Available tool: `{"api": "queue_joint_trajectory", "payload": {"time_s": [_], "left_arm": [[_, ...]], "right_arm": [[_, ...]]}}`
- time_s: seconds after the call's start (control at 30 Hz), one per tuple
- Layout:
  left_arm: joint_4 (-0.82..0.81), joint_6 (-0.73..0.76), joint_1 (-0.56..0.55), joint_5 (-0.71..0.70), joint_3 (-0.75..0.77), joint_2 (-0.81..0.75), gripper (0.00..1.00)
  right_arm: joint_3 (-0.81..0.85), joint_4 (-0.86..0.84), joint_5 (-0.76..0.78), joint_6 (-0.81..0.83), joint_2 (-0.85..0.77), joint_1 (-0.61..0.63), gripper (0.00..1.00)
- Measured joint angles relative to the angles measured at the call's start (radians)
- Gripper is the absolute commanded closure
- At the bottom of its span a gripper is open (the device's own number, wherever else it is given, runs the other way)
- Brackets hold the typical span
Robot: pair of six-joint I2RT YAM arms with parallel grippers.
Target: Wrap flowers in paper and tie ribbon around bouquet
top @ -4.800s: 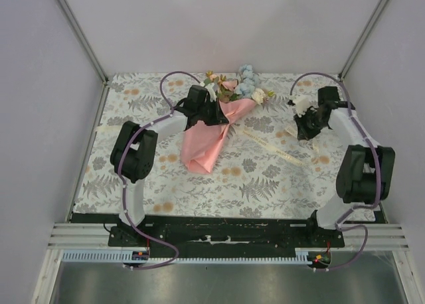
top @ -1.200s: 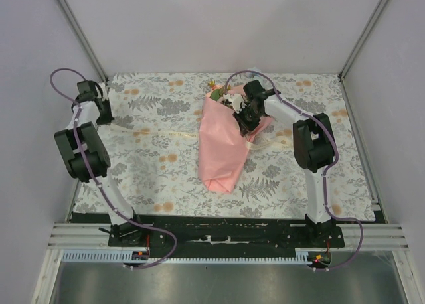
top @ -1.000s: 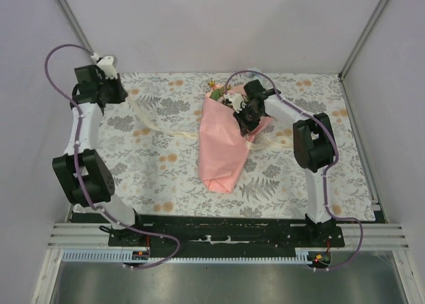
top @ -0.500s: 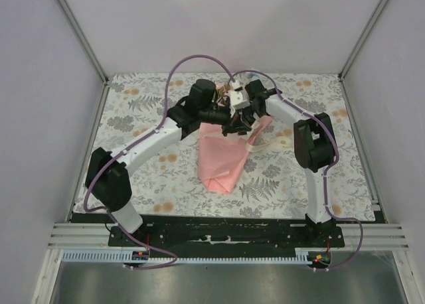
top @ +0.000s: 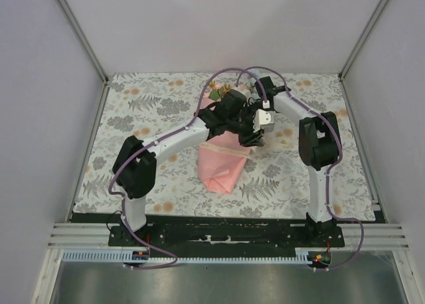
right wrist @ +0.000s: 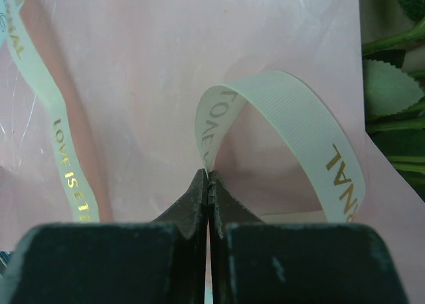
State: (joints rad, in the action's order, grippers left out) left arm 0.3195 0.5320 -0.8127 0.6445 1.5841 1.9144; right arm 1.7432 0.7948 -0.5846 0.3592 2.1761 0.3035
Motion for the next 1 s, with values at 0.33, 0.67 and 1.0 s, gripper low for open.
{"api": "queue_joint_trajectory", "payload": {"time_s": [0.33,0.67,1.0], "left_arm": [[0.158,0.018,0.258,0.019,-0.104,-0.222,0.37],[0.257,0.174,0.328,-0.021,-0.235,-0.109,0.31],[0.250,0.280,0.312,-0.114,-0.244,0.004,0.82]], "right_arm": [[0.010,0.000,-0.011,0.000,0.000,0.005,1.00],[0.034,0.010,-0.016,0.004,0.000,0.007,1.00],[0.049,0.015,-0.030,0.011,0.000,0.007,1.00]]}}
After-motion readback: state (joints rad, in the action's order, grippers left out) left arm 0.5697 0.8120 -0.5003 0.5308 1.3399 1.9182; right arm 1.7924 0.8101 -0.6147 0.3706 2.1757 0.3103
